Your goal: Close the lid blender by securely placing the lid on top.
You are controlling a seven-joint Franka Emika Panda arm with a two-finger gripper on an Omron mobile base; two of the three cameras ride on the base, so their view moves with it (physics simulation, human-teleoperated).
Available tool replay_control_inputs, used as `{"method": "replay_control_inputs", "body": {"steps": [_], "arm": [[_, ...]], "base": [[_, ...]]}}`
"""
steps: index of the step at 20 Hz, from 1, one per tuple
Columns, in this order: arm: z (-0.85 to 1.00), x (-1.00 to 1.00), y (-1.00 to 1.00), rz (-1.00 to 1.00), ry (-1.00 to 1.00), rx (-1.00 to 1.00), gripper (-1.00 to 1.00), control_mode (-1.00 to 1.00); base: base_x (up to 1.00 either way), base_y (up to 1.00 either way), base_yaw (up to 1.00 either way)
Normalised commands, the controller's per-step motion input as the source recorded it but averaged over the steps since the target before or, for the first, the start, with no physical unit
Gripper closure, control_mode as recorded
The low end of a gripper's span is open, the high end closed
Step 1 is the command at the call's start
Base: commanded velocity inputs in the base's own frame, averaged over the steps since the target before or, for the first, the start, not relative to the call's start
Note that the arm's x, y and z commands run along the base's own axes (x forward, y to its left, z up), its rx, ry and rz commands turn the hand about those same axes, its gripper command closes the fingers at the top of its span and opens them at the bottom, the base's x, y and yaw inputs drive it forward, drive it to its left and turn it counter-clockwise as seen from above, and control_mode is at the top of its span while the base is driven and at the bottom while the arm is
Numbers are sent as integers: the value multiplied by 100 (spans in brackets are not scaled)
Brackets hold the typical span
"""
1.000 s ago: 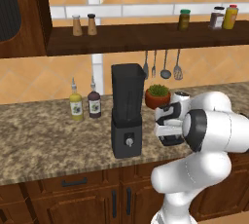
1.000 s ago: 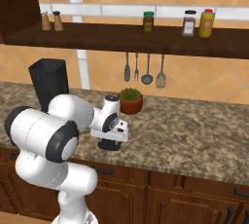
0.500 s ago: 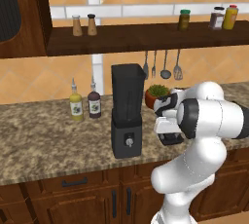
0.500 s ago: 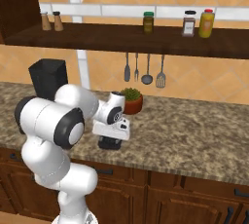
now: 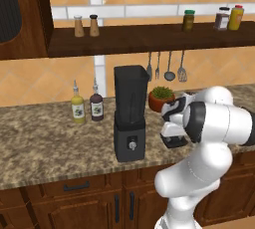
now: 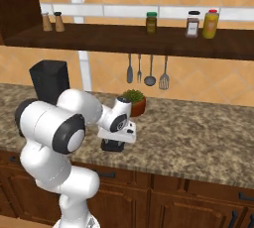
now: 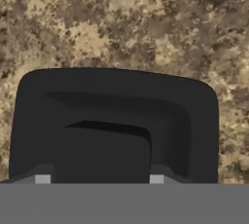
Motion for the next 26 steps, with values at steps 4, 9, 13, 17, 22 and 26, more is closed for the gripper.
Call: {"method": "replay_control_inputs", "body": {"steps": [4,9,13,17,22,26], "arm": [[44,-12,0,0,-20,-2,100,-100],[100,-14,9,0,-23,-5,100,-100],[100,-9,17,0,-15,-2,100,-100],[100,-26,1,0,-7,0,100,-100],[100,-47,2,0,-6,0,100,-100],[100,-44,10,0,-8,0,100,-100]], "base": [[0,0,0],[0,0,0],[0,0,0],[0,0,0],[0,0,0],[0,0,0]]}}
